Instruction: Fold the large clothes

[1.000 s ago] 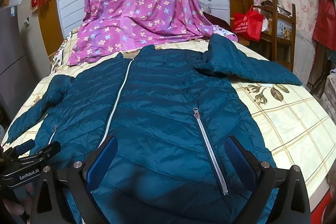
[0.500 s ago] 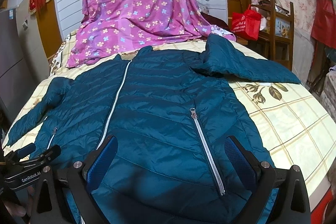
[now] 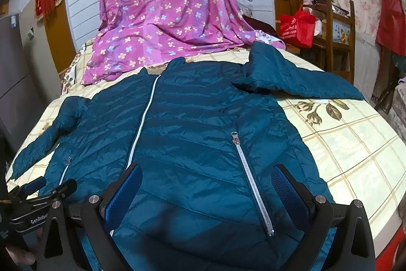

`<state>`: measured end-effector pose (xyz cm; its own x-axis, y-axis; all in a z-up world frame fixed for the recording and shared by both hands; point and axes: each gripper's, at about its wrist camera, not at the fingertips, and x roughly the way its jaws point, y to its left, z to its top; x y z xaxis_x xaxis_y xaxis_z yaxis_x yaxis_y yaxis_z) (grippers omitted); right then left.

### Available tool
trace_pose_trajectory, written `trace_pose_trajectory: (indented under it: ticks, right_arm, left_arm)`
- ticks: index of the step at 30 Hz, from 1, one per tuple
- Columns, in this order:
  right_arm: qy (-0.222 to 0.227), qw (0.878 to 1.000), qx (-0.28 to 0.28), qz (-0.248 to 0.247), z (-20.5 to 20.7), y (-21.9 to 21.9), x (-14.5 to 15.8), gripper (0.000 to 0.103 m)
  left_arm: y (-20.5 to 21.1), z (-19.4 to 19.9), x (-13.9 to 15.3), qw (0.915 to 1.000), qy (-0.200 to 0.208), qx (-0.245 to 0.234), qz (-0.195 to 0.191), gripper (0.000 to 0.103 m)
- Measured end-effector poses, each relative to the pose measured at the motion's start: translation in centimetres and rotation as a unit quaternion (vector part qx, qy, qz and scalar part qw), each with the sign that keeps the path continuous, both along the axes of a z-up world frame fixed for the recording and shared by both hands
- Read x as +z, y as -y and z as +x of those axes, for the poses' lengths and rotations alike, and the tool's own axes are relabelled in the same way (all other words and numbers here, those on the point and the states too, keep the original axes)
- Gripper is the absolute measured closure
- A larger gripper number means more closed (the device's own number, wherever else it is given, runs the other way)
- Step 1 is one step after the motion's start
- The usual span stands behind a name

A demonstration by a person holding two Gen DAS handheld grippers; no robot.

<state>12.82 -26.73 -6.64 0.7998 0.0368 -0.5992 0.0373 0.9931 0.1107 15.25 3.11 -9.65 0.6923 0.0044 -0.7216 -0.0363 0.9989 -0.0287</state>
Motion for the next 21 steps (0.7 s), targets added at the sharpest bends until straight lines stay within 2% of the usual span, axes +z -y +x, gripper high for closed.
trace_pose_trajectory:
  ticks: [9, 21]
  right_arm:
    - [0.01, 0.999, 0.026, -0.033, -0.6, -2.2, 0.6, 0.002]
    - [-0.006, 1.0, 0.006, -0.004, 0.0, -0.3, -0.2, 0.002]
  left_arm:
    - [0.4, -0.2, 0.1, 1.0, 0.005, -0.004, 0.001, 0.0]
    - [0.4, -0.1, 0.0, 0.9999, 0.0, -0.01, -0.013, 0.0]
